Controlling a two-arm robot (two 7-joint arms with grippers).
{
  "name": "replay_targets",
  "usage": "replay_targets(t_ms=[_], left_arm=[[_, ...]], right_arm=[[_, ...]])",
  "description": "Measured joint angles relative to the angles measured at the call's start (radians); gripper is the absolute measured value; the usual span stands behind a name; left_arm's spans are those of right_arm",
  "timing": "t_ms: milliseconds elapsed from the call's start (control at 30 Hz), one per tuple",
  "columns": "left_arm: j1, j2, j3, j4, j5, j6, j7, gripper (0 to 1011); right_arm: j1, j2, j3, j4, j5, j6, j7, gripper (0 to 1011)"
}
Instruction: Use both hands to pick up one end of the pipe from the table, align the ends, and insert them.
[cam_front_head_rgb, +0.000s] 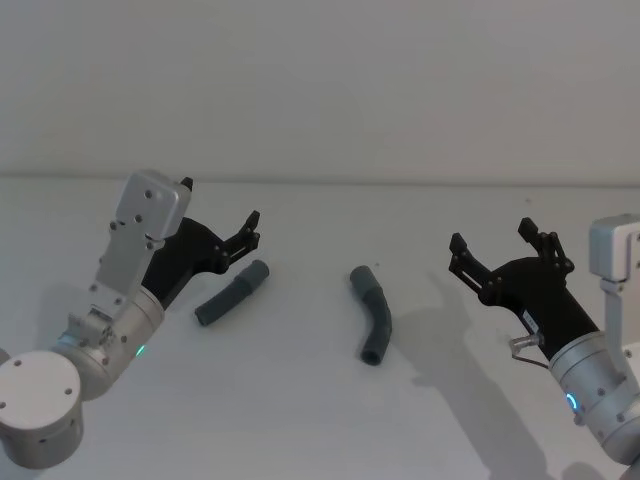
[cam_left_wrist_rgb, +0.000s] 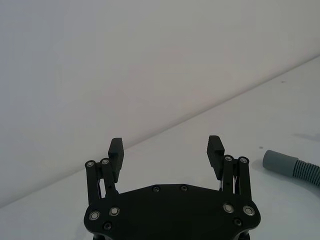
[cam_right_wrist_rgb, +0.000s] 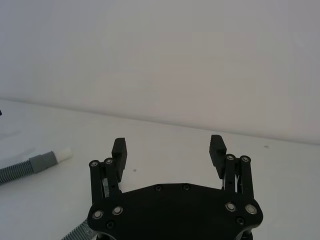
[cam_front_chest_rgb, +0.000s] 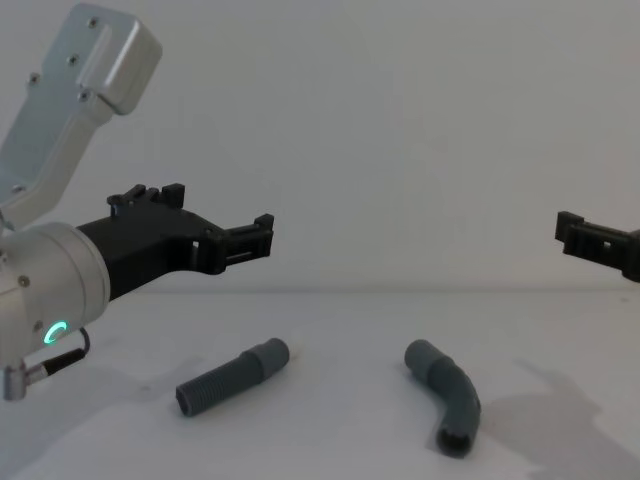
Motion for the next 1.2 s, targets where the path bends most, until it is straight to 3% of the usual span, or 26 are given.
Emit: replay_targets(t_ms=[1200], left_arm=[[0.0,-0.001,0.0,0.0,0.0,0.003,-0.001,1001]], right_arm=[[0.0,0.0,0.0,0.0,0.0,0.0,0.0,1000]])
